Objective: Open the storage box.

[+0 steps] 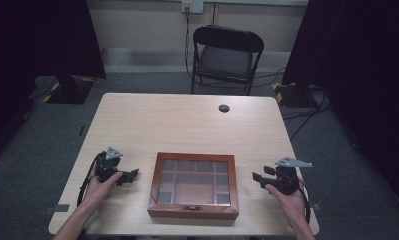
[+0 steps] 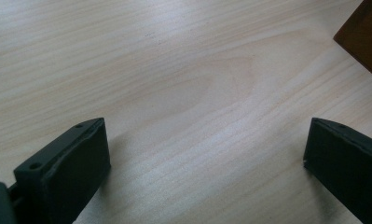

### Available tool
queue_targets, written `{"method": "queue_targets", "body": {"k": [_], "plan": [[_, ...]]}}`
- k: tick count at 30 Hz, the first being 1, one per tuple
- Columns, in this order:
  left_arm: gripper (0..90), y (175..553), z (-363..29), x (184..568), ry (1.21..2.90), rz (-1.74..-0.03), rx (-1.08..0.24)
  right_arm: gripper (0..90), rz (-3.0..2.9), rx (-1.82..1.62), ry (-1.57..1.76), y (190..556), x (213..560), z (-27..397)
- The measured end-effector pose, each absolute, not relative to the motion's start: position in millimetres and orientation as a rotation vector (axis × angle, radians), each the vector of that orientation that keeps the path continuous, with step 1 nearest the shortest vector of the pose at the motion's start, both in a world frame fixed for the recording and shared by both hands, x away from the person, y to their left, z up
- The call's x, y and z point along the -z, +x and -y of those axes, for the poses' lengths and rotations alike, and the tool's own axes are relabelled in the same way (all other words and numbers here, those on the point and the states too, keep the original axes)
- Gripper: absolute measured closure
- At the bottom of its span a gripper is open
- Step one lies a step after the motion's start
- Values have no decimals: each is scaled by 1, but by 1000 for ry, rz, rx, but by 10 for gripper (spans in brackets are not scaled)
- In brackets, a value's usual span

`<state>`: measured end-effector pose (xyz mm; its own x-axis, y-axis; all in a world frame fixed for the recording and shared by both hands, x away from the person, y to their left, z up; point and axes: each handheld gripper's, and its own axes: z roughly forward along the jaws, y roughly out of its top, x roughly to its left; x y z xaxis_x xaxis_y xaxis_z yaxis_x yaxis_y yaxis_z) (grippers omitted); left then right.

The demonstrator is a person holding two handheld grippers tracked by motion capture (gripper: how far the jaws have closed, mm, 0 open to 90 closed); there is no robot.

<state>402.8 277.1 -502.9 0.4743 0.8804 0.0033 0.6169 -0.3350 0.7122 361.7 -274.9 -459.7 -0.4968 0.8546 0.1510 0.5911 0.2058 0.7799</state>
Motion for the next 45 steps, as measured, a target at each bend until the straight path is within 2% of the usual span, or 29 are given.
{"method": "queue_targets", "body": {"k": [11,31,45], "plan": [[0,403,-277,503,2072,-1235,-521,513,-2238,-1285,1260,354,446,259],[0,403,-277,503,2064,-1238,-522,616,-2331,-1406,1111,344,427,230],[0,403,-276,503,2063,-1239,-523,621,-2438,-1445,976,335,417,199]]}}
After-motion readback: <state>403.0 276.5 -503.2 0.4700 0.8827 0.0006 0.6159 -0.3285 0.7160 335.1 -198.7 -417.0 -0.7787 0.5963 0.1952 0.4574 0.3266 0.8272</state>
